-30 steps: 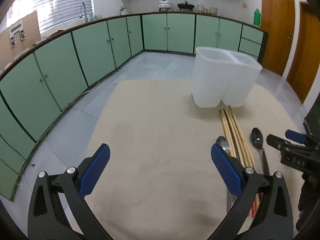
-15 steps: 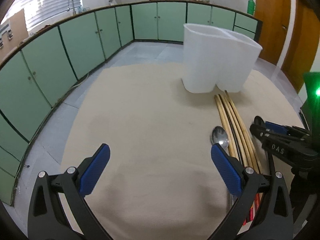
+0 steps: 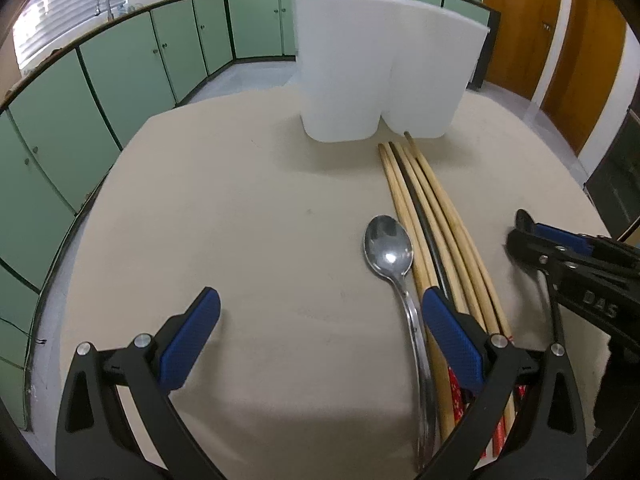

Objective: Organize utensils
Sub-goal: 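Lower the right tool onto the black spoon and close on it, then close the left tool on the silver spoon while the right tool holds the black spoon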

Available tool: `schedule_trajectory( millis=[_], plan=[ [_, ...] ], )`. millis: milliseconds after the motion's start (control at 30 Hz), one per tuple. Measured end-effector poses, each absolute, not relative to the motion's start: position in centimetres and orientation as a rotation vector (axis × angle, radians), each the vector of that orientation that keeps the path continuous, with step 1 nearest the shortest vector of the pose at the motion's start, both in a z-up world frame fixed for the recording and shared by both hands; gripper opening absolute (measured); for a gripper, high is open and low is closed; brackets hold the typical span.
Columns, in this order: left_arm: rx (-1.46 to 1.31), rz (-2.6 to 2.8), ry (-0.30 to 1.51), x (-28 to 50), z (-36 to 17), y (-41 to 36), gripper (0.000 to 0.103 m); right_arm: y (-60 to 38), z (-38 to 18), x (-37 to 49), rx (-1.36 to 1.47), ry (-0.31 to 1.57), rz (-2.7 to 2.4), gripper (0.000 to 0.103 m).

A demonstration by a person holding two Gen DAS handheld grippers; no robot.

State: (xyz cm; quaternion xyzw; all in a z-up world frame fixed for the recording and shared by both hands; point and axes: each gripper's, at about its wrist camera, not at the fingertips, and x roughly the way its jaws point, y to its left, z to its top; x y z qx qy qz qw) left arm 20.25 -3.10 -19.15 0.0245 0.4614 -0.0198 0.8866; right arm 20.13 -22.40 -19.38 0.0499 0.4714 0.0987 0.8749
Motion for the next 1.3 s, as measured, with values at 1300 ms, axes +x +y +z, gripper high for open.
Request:
schedule_trajectory(
  millis=[1300],
  plan=[
    [0.043, -0.049, 0.986, 23.6, -18.9, -3.4, 0.068, -20.9, -19.3, 22.2, 0.030, 1.069, 0.131, 0.041]
  ],
)
